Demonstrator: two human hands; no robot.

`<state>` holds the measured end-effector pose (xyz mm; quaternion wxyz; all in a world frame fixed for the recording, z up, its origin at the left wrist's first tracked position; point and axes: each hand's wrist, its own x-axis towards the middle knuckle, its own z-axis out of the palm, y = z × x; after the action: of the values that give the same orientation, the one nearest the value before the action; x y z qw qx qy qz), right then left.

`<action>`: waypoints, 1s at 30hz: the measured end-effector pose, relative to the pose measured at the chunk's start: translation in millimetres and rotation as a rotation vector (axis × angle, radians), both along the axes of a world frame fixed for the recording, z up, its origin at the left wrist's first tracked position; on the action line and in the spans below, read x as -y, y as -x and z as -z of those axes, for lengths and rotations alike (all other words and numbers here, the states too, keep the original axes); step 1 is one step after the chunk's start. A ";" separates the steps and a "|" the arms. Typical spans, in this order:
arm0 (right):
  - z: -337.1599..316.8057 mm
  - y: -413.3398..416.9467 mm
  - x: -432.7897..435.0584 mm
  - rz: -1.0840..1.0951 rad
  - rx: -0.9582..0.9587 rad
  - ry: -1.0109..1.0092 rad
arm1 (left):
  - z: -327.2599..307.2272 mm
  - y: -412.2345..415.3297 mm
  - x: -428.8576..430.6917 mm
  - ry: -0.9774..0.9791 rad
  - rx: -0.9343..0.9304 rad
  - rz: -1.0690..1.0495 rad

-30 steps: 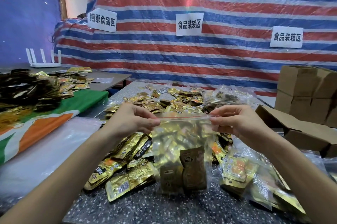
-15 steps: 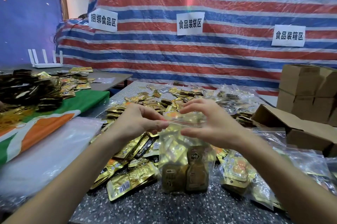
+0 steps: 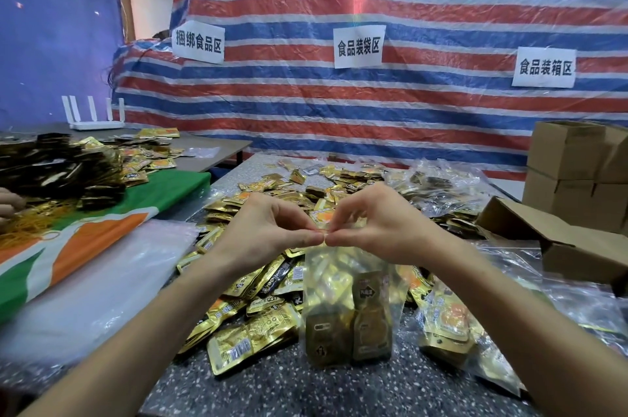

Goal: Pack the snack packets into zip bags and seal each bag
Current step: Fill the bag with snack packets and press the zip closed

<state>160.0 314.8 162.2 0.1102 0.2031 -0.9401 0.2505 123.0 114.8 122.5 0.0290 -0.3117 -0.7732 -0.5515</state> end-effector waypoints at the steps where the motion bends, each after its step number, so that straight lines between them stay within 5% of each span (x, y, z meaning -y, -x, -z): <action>1: -0.7 -0.1 -0.9 0.011 -0.001 0.003 | 0.3 -0.2 0.3 -0.011 0.009 0.004; 21: -0.7 0.1 6.6 0.000 -0.035 -0.087 | 3.5 -6.7 -8.8 0.095 -0.201 -0.071; 30: 3.6 1.6 0.2 0.030 -0.112 -0.045 | 11.0 -3.0 -13.9 -0.048 -0.209 -0.120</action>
<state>158.4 314.5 158.6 0.1616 0.2052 -0.9408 0.2160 126.0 128.7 111.5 0.1499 -0.3201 -0.7697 -0.5316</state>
